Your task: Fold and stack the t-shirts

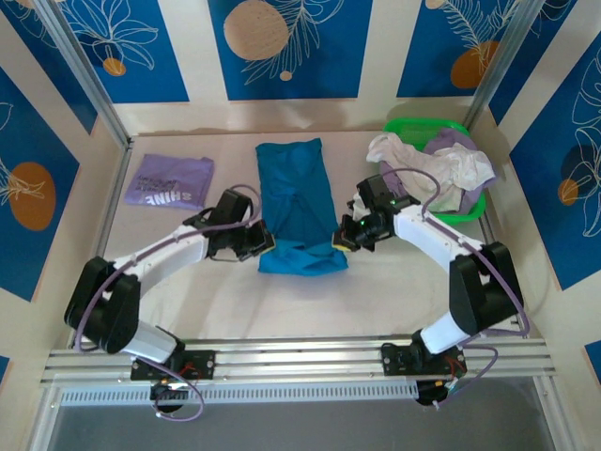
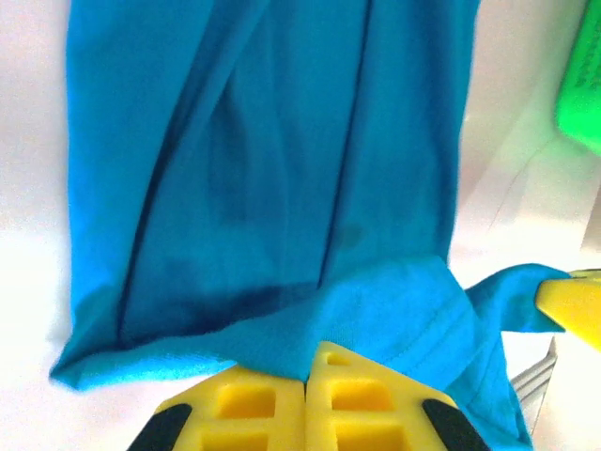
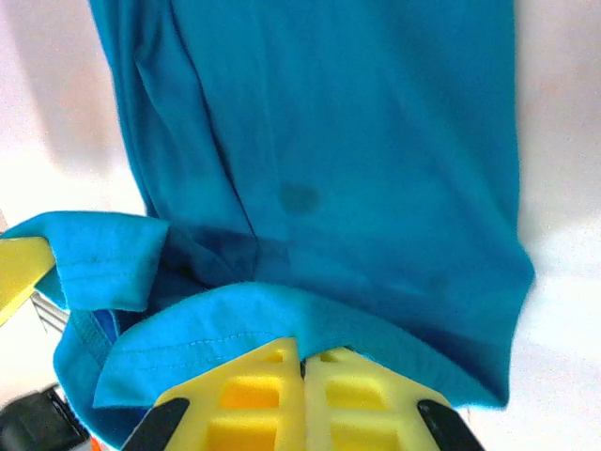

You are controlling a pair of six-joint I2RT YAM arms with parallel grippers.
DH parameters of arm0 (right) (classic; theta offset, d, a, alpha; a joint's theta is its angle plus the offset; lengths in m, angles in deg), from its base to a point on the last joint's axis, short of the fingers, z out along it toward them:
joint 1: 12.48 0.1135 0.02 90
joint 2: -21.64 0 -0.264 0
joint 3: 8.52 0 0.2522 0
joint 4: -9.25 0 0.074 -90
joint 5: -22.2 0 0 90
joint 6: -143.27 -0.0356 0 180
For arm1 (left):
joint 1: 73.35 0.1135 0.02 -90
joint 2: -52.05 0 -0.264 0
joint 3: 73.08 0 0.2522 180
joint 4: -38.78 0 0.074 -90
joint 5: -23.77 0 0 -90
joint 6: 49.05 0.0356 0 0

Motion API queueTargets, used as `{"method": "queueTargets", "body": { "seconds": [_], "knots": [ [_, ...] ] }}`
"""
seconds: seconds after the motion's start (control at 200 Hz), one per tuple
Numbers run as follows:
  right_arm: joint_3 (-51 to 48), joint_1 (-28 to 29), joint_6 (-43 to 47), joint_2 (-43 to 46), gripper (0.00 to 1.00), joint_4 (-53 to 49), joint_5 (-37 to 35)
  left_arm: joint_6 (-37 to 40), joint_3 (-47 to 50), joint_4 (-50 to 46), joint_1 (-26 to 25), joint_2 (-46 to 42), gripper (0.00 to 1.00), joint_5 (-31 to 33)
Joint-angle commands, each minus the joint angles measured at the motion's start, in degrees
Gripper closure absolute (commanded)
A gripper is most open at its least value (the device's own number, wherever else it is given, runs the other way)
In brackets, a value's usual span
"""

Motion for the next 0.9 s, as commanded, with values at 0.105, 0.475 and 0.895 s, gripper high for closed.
{"method": "queueTargets", "body": {
  "seconds": [0.105,0.475,0.895],
  "knots": [
    [10.38,-3.05,3.74,-8.27,1.0,-0.59,2.84,6.17,-8.6,-2.75,6.6,6.6,1.0,-4.21],
    [25.3,-5.51,5.49,-21.87,1.0,-1.22,4.35,7.06,-17.96,-1.34,12.02,19.29,1.0,-9.89],
    [37.19,-8.52,2.96,-32.54,1.0,-3.86,4.63,5.0,-25.98,0.36,14.22,28.05,1.0,-9.64]
  ]
}}
